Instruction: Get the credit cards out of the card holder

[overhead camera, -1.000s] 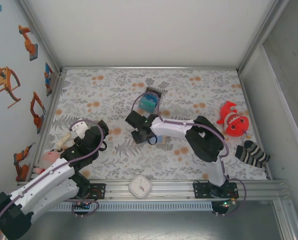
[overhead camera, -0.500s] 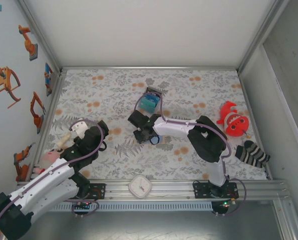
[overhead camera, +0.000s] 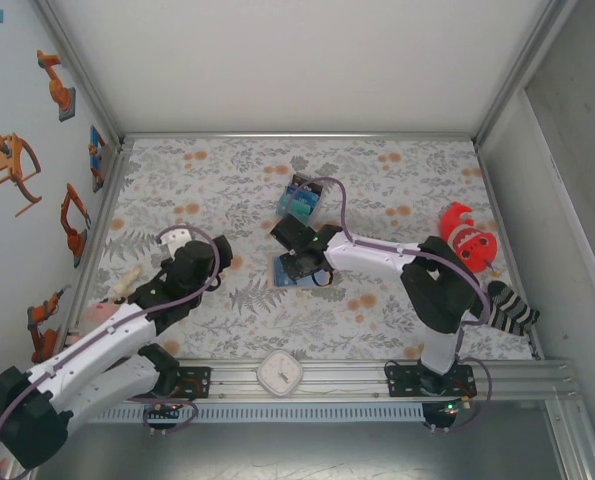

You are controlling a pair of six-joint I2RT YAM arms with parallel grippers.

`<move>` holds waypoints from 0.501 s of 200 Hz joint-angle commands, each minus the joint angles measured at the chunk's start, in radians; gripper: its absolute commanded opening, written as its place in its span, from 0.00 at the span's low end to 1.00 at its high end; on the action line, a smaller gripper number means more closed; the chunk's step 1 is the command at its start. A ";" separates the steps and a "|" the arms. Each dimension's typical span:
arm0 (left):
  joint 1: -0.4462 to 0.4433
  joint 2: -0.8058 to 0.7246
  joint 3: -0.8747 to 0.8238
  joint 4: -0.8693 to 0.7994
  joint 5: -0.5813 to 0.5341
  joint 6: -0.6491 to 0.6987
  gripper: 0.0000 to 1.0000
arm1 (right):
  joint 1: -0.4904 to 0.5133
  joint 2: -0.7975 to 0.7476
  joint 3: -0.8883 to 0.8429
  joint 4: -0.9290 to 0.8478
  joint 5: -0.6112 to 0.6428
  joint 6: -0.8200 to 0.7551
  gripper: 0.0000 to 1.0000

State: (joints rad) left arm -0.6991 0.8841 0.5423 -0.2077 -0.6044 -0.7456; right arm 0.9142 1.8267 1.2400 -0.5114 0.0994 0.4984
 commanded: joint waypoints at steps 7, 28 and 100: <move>0.007 0.099 0.076 0.066 0.151 0.097 0.97 | -0.032 -0.050 -0.042 -0.018 0.035 0.021 0.28; 0.008 0.195 0.120 0.077 0.240 0.124 0.97 | -0.057 -0.068 -0.068 -0.016 0.031 0.029 0.31; 0.006 0.375 0.175 0.124 0.380 0.169 0.97 | -0.118 -0.125 -0.153 0.050 -0.049 0.055 0.32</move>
State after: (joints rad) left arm -0.6968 1.2316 0.6796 -0.1074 -0.2855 -0.6167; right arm 0.8074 1.7317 1.1038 -0.4911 0.0769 0.5274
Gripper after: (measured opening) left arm 0.974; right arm 0.322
